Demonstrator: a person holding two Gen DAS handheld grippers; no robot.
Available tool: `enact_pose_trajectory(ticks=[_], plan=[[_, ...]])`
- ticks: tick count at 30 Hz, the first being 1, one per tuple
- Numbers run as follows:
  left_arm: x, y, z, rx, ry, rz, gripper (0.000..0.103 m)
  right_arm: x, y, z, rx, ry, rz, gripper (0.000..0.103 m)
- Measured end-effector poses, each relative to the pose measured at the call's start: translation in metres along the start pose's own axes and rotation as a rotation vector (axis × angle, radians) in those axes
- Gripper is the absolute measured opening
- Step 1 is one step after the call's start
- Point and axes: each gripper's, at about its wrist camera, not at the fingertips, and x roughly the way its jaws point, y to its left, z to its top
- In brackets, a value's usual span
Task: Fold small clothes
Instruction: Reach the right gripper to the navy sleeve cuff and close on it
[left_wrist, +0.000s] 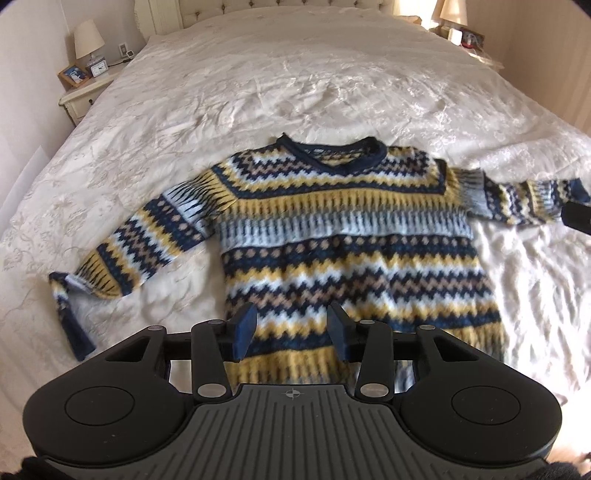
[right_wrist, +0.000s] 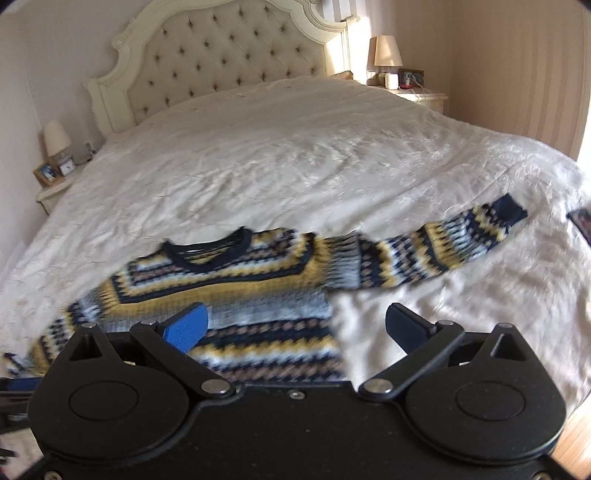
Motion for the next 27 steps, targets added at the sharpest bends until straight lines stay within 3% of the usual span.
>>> enact_pose_trajectory(ticks=[3,6,14,20,27], plan=[[0.010,-0.016,0.012,-0.019,0.016,0.030,0.041,0.027,-0.027,0.014,-0.045,0.024,-0.019,0.098],[0.017,-0.033,0.024,-0.051,0.028,0.041,0.041,0.058,-0.063,0.030,-0.057,0.055,-0.003,0.085],[0.035,-0.088,0.056,-0.086,0.044,0.066,0.041,0.131,-0.184,0.078,-0.003,0.085,-0.123,0.084],[0.049,-0.124,0.074,-0.094,0.052,0.078,0.041,0.181,-0.267,0.109,-0.050,0.100,-0.233,0.084],[0.060,-0.154,0.087,-0.104,0.075,0.100,0.041,0.232,-0.332,0.132,-0.130,0.144,-0.233,0.084]])
